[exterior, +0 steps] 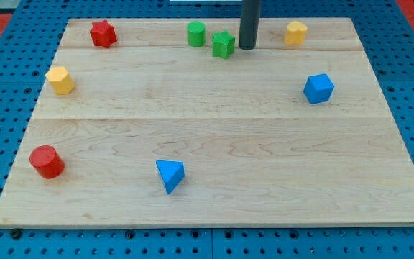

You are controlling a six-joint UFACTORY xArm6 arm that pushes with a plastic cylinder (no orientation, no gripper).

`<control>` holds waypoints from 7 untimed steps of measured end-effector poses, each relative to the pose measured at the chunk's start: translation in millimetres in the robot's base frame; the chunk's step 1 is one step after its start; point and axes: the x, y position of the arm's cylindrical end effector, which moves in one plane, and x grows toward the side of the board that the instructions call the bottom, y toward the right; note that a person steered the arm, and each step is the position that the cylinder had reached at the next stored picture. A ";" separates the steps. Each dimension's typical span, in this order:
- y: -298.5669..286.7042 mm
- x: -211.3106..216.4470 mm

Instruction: Push the yellow heart towards the center left

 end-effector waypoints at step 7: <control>93.8 -40.4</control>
